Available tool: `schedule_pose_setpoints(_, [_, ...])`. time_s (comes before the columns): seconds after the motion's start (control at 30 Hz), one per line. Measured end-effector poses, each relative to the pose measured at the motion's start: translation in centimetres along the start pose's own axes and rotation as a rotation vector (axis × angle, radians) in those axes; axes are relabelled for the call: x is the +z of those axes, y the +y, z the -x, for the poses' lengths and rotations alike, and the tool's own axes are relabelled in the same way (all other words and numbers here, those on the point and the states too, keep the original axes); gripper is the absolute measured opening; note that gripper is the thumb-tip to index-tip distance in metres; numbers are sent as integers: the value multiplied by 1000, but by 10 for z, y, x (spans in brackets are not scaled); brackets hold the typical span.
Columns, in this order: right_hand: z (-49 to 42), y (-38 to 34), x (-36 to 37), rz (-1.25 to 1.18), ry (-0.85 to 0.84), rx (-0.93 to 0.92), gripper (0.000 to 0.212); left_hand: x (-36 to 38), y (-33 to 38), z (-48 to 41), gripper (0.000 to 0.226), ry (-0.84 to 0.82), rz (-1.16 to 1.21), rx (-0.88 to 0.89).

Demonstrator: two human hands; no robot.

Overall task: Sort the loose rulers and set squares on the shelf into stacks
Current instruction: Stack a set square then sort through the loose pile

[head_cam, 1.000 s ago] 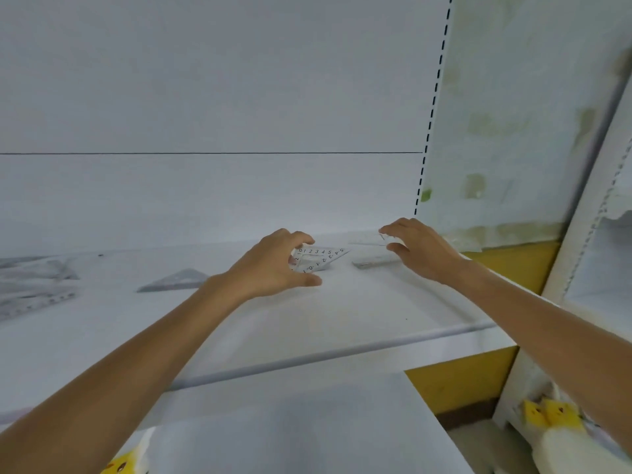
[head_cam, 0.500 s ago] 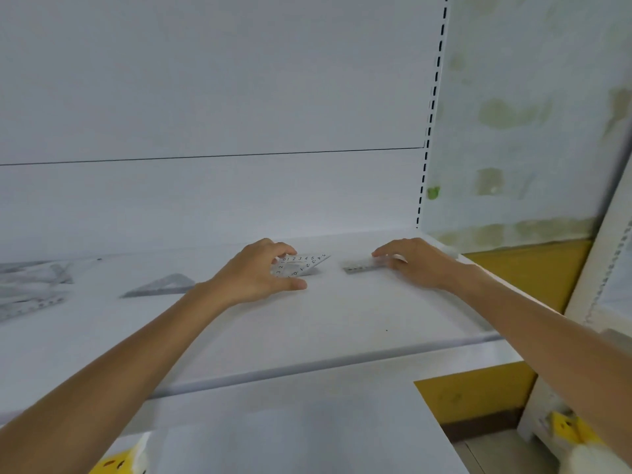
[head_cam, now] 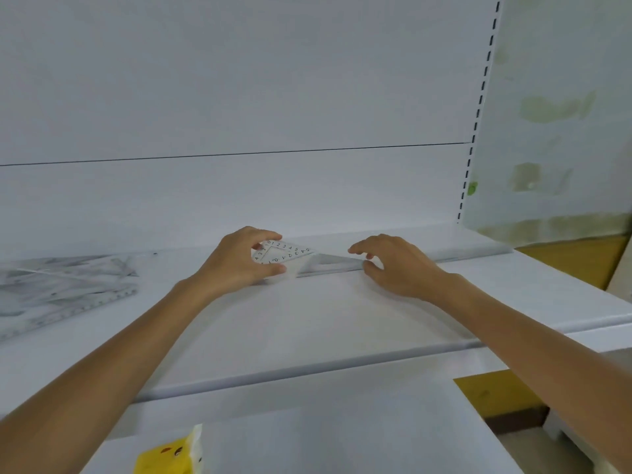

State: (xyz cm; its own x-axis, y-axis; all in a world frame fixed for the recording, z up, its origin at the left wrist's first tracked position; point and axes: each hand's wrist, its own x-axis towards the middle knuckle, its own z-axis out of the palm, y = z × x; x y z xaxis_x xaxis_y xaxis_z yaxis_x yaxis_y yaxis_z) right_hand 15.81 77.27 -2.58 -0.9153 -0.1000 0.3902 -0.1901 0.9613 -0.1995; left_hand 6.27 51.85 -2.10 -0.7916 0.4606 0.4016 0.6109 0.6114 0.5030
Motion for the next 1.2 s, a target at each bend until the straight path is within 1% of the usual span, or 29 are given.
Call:
schedule_pose_setpoints(0.2, [-9,-104,29,-61,-50,-96,33,-44,-60,20,42,29,36,-104])
schedule_pose_setpoints(0.3, [-6,-141,42,-100,-80,-64,29,-56,-77,22,42,14,27,-105])
schedule_pose_setpoints(0.4, [5,-164,58,-19,-131,-73,29,-61,-80,18,40,-47,28,-84])
schedule_pose_setpoints(0.53, [10,-168,60,-52,-124,-34,32,-58,-69,10,36,-105,52,-27])
schedule_pose_setpoints(0.63, [9,-170,60,-51,-128,-24,33,-47,-63,14,34,-57,162,-12])
schedule_pose_setpoints(0.7, [10,-170,61,-56,-129,-11,34,-40,-65,20,36,-42,181,-7])
schedule_pose_setpoints(0.8, [11,-169,62,-61,-123,4,34,-35,-71,25,37,-91,149,-18])
schedule_pose_setpoints(0.9, [12,-169,63,-65,-113,9,34,-33,-75,26,37,-204,0,-21])
schedule_pose_setpoints(0.97, [12,-169,63,-68,-111,17,34,-31,-75,27,37,-244,-56,-24])
schedule_pose_setpoints(1.03, [13,-169,63,-70,-110,18,34,-30,-75,29,40,-230,-68,-33])
schedule_pose_setpoints(1.13, [13,-170,63,-82,-112,21,34,-29,-77,30,54,-156,-121,-77])
schedule_pose_setpoints(1.2, [13,-169,63,-79,-107,18,34,-27,-77,29,53,-125,-150,-93])
